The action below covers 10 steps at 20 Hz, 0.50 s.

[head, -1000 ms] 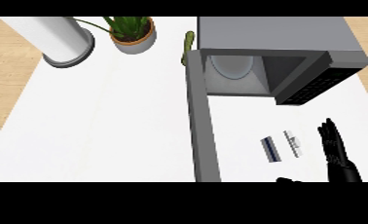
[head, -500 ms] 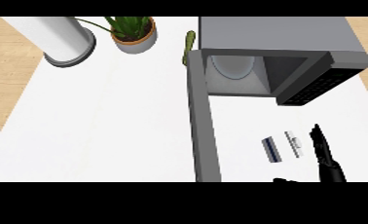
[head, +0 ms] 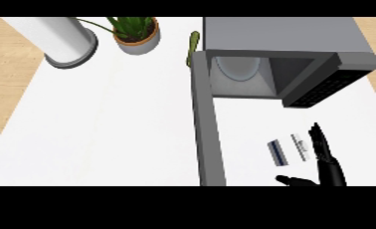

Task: Pick up the milk, place it into the microwave and close the microwave

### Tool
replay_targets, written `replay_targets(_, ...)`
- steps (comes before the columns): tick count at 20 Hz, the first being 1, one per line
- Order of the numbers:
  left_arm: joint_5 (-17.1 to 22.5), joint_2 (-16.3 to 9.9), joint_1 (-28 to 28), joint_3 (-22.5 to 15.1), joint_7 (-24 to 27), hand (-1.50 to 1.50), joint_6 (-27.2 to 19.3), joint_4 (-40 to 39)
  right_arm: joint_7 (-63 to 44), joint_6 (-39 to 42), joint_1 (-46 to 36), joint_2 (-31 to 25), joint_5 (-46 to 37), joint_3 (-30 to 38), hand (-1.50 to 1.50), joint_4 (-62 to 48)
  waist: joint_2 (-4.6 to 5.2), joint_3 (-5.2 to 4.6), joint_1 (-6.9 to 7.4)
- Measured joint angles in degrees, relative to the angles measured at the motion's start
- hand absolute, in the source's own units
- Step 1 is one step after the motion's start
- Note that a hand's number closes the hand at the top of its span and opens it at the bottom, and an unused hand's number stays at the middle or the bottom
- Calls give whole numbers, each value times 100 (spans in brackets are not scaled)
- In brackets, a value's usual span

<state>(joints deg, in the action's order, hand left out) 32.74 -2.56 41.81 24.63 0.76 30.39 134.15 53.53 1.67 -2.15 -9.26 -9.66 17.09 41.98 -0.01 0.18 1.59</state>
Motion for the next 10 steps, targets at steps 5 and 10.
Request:
replay_targets(5,117,-35,142,60,51,-150,126,-24,307,142,-456,-27,97,129,150,-791,0,-17,13)
replay_targets(10,216,-70,90,12,39,-150,102,-36,515,309,-753,-110,54,108,150,-1320,-8,-85,-9)
